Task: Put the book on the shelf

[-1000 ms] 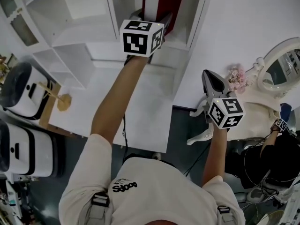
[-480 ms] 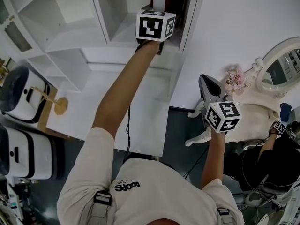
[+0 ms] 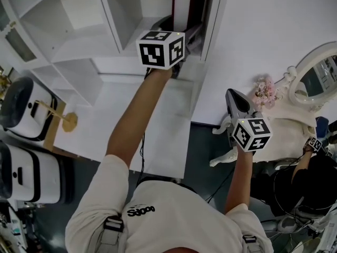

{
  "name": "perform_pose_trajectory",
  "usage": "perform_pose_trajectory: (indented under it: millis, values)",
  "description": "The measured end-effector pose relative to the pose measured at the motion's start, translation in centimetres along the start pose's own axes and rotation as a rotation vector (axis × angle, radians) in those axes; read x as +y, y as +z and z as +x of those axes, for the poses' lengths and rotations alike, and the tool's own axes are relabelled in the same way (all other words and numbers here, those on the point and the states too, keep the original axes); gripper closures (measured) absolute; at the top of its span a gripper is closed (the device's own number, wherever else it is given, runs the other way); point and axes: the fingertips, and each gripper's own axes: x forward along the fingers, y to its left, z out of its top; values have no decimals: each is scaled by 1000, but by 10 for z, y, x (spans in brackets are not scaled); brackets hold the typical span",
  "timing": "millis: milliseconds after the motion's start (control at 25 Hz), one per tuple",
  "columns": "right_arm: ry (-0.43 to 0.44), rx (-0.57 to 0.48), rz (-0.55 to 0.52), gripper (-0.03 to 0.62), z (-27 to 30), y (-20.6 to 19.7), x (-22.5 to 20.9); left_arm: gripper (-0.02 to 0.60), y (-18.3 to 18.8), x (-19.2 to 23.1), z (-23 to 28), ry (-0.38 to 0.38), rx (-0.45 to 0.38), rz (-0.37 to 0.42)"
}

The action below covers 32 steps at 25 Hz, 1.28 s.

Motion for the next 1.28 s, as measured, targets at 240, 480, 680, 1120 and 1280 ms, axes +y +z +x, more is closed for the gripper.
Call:
perform_pose_trajectory:
  millis: [240,480,680,1120,1280]
  values:
    - [25,8,20,592,3,-4,23,284,-2,-23,-16,-87,-22,-49]
    - [-13,-1,29,592,-12,-1,33,318,-4,-34,-28,-148,-7,-37]
    - [-33,5,62,592,-21,-5,50,319,-15,-37,-64,-162,27,45]
    - [-106,-82,34,592,-47,16,144,418,-47,-9,-221,-209,89,192]
    - [-118,-99,14,592,-65,17,193,479,-65,7,-279,-203,111,152]
